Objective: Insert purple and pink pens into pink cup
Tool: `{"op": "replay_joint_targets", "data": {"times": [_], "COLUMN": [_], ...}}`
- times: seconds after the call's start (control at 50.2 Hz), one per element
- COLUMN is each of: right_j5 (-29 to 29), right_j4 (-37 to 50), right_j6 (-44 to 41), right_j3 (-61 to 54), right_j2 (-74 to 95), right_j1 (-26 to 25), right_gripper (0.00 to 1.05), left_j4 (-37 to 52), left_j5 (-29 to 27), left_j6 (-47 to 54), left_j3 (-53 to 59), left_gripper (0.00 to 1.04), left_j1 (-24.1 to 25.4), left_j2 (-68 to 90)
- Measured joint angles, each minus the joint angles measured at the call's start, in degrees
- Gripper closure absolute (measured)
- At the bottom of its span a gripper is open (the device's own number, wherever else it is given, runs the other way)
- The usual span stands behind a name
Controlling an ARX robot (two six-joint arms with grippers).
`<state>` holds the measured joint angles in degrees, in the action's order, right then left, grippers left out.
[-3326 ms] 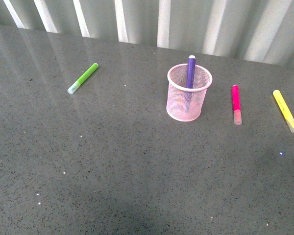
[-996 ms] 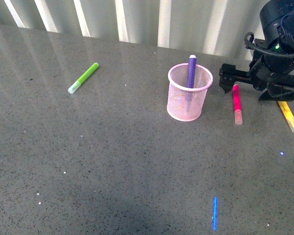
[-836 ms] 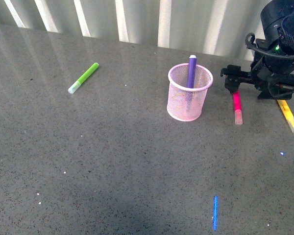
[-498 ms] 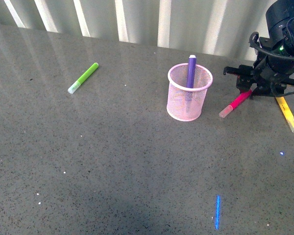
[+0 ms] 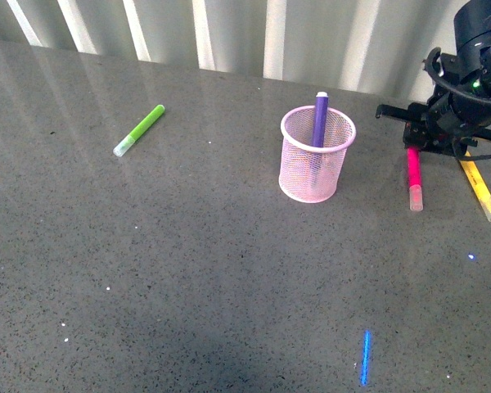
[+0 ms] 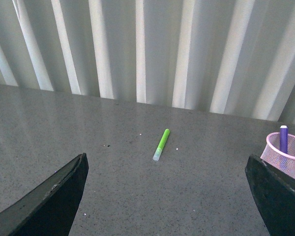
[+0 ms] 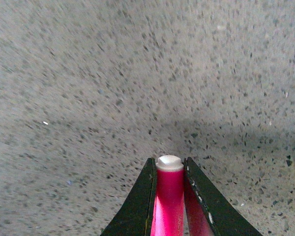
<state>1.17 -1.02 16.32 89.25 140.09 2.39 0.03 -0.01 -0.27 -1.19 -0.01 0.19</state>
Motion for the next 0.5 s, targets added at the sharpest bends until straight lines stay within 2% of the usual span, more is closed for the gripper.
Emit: {"op": "replay_joint_targets", "data": {"times": [0.1,0.219,0.339,0.498], "right_j5": [-1.1,0.5,-1.1,-7.5], "right_j4": [7.8,20.0,36.3,61.2], "right_j6": [0.5,-0.7,-4.6,-6.6], "right_j3": [-4.3,-10.4,-18.7,-29.0], "right_j2": [-4.0,-11.2,-19.6,-26.7], "right_j1": [0.0,0.5,1.6,4.2], "right_gripper": [0.94,0.94,0.94,0.94], "left_j4": [0.0,0.0,0.0,0.0], "left_j5": [0.0,0.0,0.0,0.0], "left_j6": [0.0,0.0,0.0,0.0], "left_j3": [0.0,0.0,0.0,0.0], "left_gripper": [0.07,0.07,0.07,0.07], "left_j1": [0.0,0.0,0.0,0.0], "left_j2": [0.0,0.0,0.0,0.0]}}
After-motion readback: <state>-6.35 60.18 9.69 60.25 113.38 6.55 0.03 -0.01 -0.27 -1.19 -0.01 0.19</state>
